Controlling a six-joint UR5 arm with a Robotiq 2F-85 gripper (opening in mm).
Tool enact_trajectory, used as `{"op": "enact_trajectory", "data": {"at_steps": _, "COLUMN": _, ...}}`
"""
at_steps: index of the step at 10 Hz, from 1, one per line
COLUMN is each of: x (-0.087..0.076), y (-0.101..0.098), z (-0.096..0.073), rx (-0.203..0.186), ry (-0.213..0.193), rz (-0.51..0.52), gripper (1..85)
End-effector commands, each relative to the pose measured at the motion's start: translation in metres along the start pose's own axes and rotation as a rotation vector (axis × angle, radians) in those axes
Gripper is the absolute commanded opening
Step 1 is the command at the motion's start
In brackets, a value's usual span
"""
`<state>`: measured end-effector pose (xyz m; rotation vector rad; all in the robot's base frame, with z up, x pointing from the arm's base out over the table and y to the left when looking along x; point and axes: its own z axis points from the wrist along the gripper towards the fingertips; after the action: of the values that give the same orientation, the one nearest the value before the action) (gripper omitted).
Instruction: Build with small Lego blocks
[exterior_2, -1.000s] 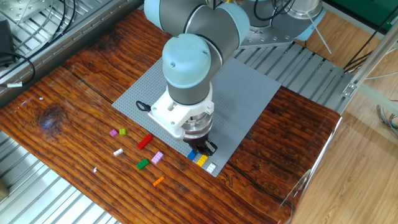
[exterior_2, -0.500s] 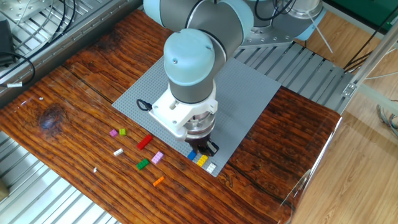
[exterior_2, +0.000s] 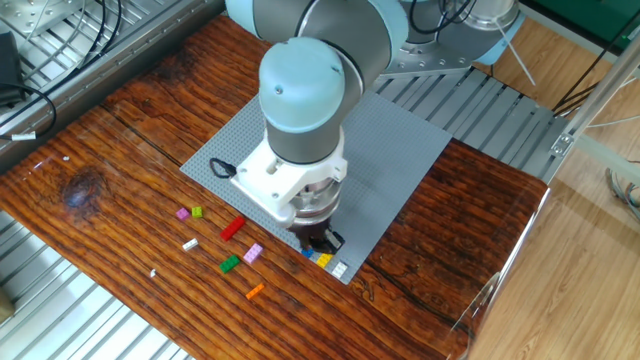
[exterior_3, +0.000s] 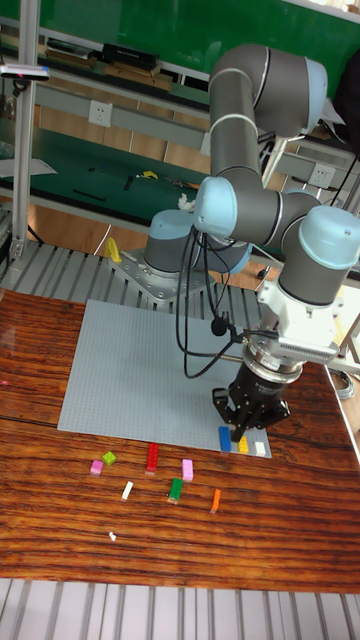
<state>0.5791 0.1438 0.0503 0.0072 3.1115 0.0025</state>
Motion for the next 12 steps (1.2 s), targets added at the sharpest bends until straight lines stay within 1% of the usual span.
{"op": "enact_trajectory", "data": {"at_steps": 1, "x": -0.059, "y": -0.007, "z": -0.001, "rx": 0.015, "ry": -0.098, "rz": -0.028, "gripper": 19.0}}
{"op": "enact_trajectory", "data": {"at_steps": 2, "x": -0.074, "y": -0.011, "z": -0.002, "rx": 0.017, "ry": -0.11, "rz": -0.036, "gripper": 25.3}}
{"op": "enact_trajectory", "data": {"at_steps": 3, "x": -0.089, "y": -0.012, "z": -0.003, "rx": -0.01, "ry": -0.118, "rz": -0.044, "gripper": 37.0}}
{"op": "enact_trajectory", "data": {"at_steps": 4, "x": -0.099, "y": -0.02, "z": -0.001, "rx": -0.013, "ry": -0.112, "rz": -0.041, "gripper": 37.3}}
{"op": "enact_trajectory", "data": {"at_steps": 5, "x": -0.098, "y": -0.015, "z": 0.005, "rx": -0.044, "ry": -0.091, "rz": -0.006, "gripper": 42.3}}
{"op": "enact_trajectory", "data": {"at_steps": 6, "x": -0.1, "y": -0.026, "z": 0.013, "rx": -0.007, "ry": -0.086, "rz": -0.006, "gripper": 49.0}}
{"op": "enact_trajectory", "data": {"at_steps": 7, "x": -0.104, "y": -0.037, "z": 0.02, "rx": 0.024, "ry": -0.091, "rz": 0.005, "gripper": 47.7}}
{"op": "enact_trajectory", "data": {"at_steps": 8, "x": -0.103, "y": -0.041, "z": 0.026, "rx": 0.029, "ry": -0.084, "rz": 0.03, "gripper": 42.3}}
{"op": "enact_trajectory", "data": {"at_steps": 10, "x": -0.098, "y": -0.039, "z": 0.029, "rx": 0.009, "ry": -0.073, "rz": 0.05, "gripper": 39.3}}
{"op": "enact_trajectory", "data": {"at_steps": 12, "x": -0.096, "y": -0.022, "z": 0.033, "rx": -0.029, "ry": -0.067, "rz": 0.081, "gripper": 35.3}}
